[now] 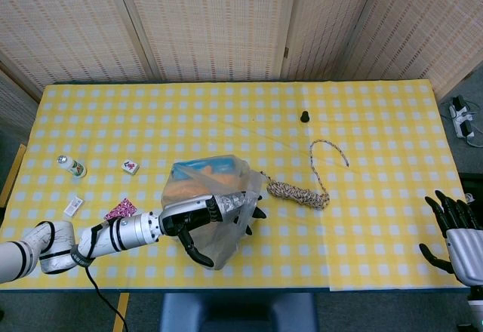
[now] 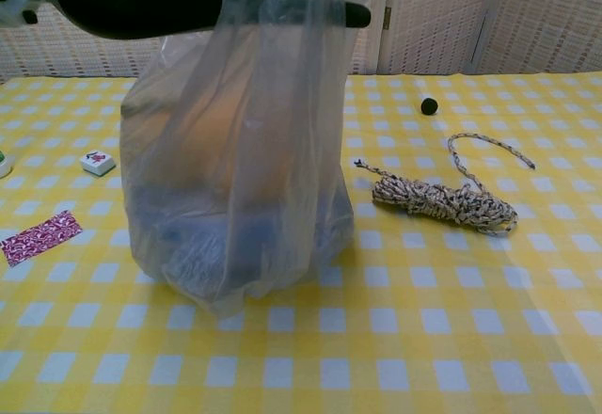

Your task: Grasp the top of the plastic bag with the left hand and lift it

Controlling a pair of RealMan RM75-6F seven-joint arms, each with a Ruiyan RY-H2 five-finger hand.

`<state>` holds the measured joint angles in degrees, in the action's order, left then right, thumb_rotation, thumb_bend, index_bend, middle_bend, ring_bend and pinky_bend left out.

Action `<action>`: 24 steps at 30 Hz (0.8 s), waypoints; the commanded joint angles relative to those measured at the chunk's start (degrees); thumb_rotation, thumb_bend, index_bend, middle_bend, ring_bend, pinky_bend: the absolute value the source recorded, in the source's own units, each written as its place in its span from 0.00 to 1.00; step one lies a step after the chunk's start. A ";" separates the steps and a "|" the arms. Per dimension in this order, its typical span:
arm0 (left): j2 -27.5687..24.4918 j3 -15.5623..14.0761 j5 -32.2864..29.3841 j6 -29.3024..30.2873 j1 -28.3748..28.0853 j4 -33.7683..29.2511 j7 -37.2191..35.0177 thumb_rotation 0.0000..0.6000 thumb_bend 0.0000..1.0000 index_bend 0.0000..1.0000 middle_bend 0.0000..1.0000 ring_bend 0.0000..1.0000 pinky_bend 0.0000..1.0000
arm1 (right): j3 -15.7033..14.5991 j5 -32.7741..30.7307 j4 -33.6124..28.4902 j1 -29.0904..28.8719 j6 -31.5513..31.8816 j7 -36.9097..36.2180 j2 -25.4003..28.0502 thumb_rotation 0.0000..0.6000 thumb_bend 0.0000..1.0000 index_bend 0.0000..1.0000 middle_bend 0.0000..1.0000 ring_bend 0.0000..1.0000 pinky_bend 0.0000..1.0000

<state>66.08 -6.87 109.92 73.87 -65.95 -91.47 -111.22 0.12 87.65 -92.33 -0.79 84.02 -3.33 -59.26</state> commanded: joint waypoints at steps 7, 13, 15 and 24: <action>-3.91 -0.17 0.09 2.05 0.65 -6.60 2.54 1.00 0.09 0.16 0.35 0.27 0.48 | -0.01 0.01 0.15 -0.14 -0.26 -0.07 -0.01 1.00 0.33 0.00 0.00 0.00 0.00; -5.40 -0.01 -0.11 2.50 1.09 -10.00 4.25 1.00 0.09 0.27 0.44 0.35 0.57 | -0.06 0.21 0.00 -0.02 0.05 0.13 -0.10 1.00 0.33 0.00 0.00 0.00 0.00; -5.70 0.25 -0.92 2.35 1.37 -10.96 5.06 1.00 0.11 0.32 0.47 0.38 0.60 | -0.08 0.29 -0.02 0.00 0.14 0.13 -0.08 1.00 0.33 0.00 0.00 0.00 0.00; -7.03 2.77 -9.82 -1.50 3.72 -17.73 13.55 1.00 0.29 0.52 0.70 0.64 0.84 | -0.21 0.55 -0.02 0.02 0.17 -0.25 0.11 1.00 0.33 0.00 0.00 0.00 0.00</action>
<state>59.55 -5.06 102.43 73.83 -63.03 -107.24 -99.58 -0.08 88.20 -92.35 -0.76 84.19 -3.58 -59.15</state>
